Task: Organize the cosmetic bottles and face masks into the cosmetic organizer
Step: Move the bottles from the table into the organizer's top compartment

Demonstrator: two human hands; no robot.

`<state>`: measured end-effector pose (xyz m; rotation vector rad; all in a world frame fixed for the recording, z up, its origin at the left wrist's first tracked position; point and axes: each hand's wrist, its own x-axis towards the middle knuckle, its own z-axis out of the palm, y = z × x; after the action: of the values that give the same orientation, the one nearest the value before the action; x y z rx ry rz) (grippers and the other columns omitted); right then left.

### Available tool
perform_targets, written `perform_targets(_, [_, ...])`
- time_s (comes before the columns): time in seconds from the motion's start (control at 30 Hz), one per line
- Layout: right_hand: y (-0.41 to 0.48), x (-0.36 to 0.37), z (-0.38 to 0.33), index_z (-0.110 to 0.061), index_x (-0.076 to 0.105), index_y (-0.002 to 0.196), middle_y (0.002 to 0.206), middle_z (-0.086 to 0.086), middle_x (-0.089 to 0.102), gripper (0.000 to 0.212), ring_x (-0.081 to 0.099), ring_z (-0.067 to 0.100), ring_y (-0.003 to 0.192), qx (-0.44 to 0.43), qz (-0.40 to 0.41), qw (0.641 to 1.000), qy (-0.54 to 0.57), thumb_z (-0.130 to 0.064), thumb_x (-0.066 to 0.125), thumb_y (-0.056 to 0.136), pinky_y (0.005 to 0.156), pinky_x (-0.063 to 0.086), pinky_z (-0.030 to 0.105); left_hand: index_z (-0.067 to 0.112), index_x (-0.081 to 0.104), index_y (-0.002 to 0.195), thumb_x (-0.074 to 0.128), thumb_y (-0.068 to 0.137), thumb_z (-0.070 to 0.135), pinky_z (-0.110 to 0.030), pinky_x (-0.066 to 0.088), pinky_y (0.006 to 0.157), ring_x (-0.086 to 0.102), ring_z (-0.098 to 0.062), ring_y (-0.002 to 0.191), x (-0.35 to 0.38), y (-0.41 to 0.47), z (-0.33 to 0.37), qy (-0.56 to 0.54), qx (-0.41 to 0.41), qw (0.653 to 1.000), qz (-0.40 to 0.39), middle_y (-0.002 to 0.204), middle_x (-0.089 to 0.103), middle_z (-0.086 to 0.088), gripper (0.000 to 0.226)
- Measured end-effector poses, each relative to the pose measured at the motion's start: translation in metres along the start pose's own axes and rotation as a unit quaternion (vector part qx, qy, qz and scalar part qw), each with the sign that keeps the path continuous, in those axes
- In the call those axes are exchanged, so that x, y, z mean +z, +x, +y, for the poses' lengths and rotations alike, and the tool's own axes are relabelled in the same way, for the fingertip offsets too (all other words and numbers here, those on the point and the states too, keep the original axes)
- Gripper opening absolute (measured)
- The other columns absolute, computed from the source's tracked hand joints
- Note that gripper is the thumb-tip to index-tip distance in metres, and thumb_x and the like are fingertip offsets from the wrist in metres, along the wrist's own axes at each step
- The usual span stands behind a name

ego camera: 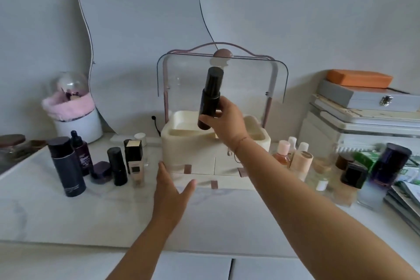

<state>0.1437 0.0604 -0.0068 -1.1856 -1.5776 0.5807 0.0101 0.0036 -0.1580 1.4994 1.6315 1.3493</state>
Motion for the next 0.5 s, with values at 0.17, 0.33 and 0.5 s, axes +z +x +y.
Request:
perform_targets(0.17, [0.049, 0.018, 0.023, -0.011, 0.057, 0.117, 0.102, 0.006, 0.065, 0.046, 0.065, 0.028, 0.097, 0.084, -0.043, 0.995, -0.037, -0.016, 0.075, 0.075, 0.087, 0.054, 0.047, 0.018, -0.005, 0.149, 0.065, 0.081, 0.040, -0.024, 0.014, 0.109, 0.015, -0.014, 0.143, -0.002, 0.002, -0.003, -0.008, 0.012, 1.000, 0.005, 0.158, 0.007, 0.001, 0.100])
perform_targets(0.33, [0.069, 0.032, 0.029, -0.011, 0.054, 0.125, 0.109, 0.012, 0.065, 0.053, 0.064, 0.031, 0.101, 0.106, -0.067, 0.988, -0.087, -0.017, 0.075, 0.077, 0.090, 0.053, 0.046, 0.022, -0.003, 0.149, 0.065, 0.081, 0.040, -0.024, 0.014, 0.110, 0.015, -0.011, 0.143, -0.001, 0.004, -0.005, -0.028, 0.011, 1.000, 0.010, 0.158, 0.008, 0.006, 0.098])
perform_targets(0.5, [0.076, 0.036, 0.035, -0.008, 0.057, 0.117, 0.105, 0.009, 0.064, 0.046, 0.064, 0.031, 0.100, 0.132, -0.058, 0.982, -0.119, -0.017, 0.075, 0.076, 0.087, 0.055, 0.044, 0.023, -0.002, 0.149, 0.065, 0.081, 0.039, -0.021, 0.013, 0.108, 0.015, -0.009, 0.143, -0.002, 0.005, -0.007, -0.043, 0.008, 0.999, 0.007, 0.157, 0.008, 0.007, 0.097])
